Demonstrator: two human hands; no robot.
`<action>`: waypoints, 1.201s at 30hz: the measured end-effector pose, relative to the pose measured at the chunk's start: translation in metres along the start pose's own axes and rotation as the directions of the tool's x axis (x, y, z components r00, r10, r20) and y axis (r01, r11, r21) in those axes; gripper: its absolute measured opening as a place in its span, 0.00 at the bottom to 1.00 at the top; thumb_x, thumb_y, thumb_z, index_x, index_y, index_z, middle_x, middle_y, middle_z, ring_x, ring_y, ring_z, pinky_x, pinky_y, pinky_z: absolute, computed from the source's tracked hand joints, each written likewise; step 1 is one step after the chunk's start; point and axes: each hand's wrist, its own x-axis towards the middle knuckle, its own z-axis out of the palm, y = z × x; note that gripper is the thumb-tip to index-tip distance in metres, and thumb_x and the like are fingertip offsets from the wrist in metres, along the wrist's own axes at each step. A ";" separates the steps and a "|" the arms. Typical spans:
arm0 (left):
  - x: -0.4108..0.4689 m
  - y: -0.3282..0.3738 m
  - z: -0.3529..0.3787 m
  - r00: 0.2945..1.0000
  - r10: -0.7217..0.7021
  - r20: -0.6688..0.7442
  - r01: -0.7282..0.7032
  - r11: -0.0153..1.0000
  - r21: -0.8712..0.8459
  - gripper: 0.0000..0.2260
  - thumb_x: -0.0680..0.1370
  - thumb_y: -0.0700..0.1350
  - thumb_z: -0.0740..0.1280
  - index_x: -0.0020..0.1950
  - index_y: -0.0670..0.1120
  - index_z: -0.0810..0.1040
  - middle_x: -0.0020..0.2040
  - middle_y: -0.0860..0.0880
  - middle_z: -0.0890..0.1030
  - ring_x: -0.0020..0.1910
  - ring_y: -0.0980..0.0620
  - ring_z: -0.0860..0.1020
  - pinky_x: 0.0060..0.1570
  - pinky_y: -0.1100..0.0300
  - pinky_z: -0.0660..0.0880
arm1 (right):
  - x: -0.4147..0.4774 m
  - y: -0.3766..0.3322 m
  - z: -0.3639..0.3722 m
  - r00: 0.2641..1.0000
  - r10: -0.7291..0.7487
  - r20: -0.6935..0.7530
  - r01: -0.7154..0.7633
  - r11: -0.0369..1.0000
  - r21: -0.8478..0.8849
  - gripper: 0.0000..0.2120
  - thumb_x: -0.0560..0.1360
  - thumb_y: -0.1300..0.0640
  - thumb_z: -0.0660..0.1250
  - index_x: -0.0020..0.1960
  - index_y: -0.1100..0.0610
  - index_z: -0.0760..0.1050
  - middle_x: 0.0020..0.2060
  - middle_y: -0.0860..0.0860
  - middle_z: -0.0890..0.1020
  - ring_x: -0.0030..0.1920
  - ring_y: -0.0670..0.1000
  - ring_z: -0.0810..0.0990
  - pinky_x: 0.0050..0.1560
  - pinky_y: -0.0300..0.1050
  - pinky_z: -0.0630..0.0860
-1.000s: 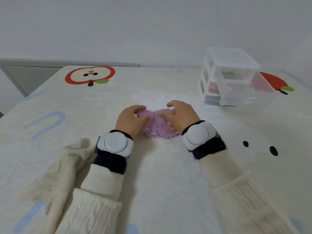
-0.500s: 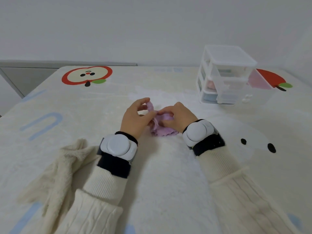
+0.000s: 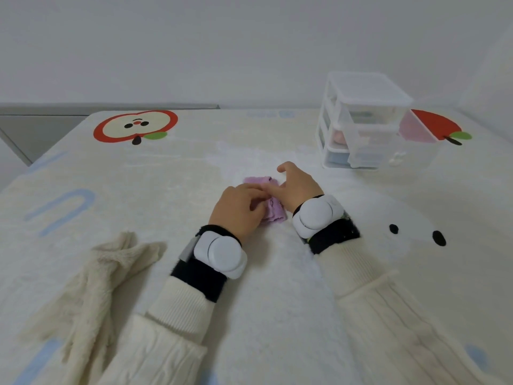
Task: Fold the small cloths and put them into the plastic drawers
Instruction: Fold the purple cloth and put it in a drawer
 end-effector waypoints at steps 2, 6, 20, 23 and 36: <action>0.000 -0.001 0.001 0.999 -0.043 -0.012 0.044 0.999 0.027 0.15 0.73 0.58 0.60 0.53 0.55 0.81 0.57 0.58 0.80 0.54 0.51 0.70 0.55 0.59 0.67 | 0.002 0.001 0.000 1.000 -0.002 -0.008 0.002 0.999 0.048 0.26 0.72 0.50 0.67 0.67 0.52 0.64 0.51 0.54 0.81 0.51 0.57 0.81 0.55 0.51 0.76; -0.005 0.006 -0.003 0.992 -0.125 0.007 0.125 0.992 -0.033 0.24 0.66 0.65 0.70 0.58 0.56 0.74 0.55 0.60 0.76 0.62 0.52 0.66 0.62 0.52 0.67 | 0.004 0.001 -0.002 0.997 0.072 0.019 -0.073 0.910 0.409 0.23 0.71 0.60 0.69 0.64 0.55 0.66 0.38 0.51 0.77 0.44 0.57 0.83 0.47 0.51 0.82; -0.001 0.000 -0.027 0.897 -0.257 -0.360 0.035 0.852 -0.522 0.14 0.71 0.42 0.61 0.56 0.46 0.73 0.44 0.56 0.77 0.41 0.62 0.75 0.37 0.79 0.69 | -0.008 -0.025 -0.011 0.990 -0.070 0.124 -0.018 0.800 0.600 0.25 0.71 0.60 0.66 0.68 0.56 0.68 0.63 0.54 0.76 0.61 0.50 0.75 0.62 0.45 0.71; 0.002 0.004 -0.036 0.899 -0.269 -0.346 -0.008 0.779 -0.627 0.15 0.68 0.44 0.58 0.55 0.47 0.71 0.46 0.59 0.75 0.44 0.63 0.74 0.43 0.71 0.72 | -0.015 -0.032 -0.018 0.992 -0.090 0.093 0.004 0.739 0.674 0.21 0.73 0.62 0.65 0.65 0.55 0.69 0.58 0.56 0.79 0.59 0.54 0.78 0.62 0.51 0.75; 0.025 0.078 -0.050 0.908 -0.240 -0.343 -0.054 0.746 -0.664 0.17 0.76 0.44 0.66 0.61 0.48 0.64 0.49 0.43 0.79 0.39 0.50 0.76 0.38 0.63 0.72 | -0.053 -0.025 -0.114 0.794 -0.392 -0.464 0.564 0.760 0.323 0.12 0.74 0.62 0.65 0.53 0.48 0.67 0.43 0.45 0.74 0.37 0.45 0.74 0.38 0.34 0.72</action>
